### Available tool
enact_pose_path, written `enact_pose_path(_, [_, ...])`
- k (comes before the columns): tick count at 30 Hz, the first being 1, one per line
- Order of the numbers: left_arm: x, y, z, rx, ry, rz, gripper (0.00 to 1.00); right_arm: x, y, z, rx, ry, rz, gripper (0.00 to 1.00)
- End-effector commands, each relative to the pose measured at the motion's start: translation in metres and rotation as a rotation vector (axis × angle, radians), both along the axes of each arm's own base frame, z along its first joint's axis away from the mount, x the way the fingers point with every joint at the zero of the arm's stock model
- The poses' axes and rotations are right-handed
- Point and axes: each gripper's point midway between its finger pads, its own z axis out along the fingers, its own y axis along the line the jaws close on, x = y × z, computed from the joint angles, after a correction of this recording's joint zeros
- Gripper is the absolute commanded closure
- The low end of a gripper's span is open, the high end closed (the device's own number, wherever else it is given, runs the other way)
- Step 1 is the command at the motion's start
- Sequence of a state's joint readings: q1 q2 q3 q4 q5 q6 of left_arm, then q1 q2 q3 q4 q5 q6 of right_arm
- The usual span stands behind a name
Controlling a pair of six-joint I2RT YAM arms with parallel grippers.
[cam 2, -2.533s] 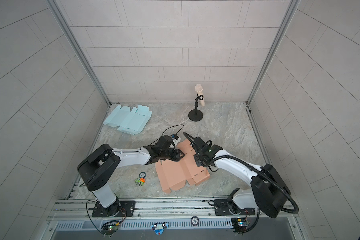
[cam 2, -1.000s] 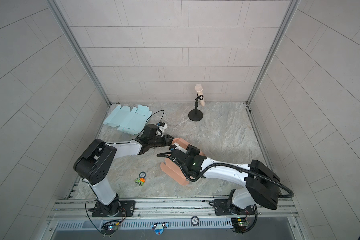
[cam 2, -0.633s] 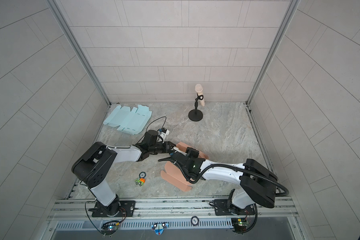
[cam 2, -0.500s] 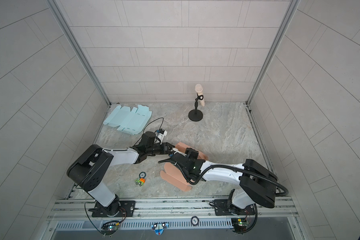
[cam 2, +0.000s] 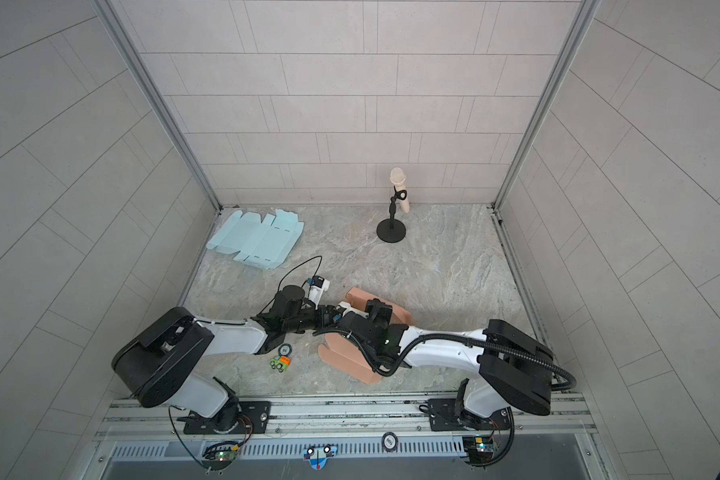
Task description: Fold the paper box
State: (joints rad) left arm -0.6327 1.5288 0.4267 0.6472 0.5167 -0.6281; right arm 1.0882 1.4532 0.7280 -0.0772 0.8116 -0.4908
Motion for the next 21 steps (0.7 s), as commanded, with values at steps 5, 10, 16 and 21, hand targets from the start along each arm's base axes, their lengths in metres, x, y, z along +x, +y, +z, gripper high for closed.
enact_pose_path(5, [0.017,0.0,0.016,0.03,-0.14,0.034,0.43,-0.008,0.009,-0.008,-0.012,0.018,0.038,1.0])
enact_pose_path(10, [0.026,0.006,0.01,0.102,-0.192,0.06,0.45,-0.012,0.013,-0.011,-0.018,0.03,0.056,1.0])
enact_pose_path(16, [0.029,0.004,0.015,0.106,-0.248,0.065,0.48,-0.016,0.019,-0.016,-0.005,0.049,0.076,1.0])
enact_pose_path(21, [0.03,-0.002,0.013,0.137,-0.275,0.051,0.66,-0.018,0.021,-0.02,-0.008,0.063,0.08,1.0])
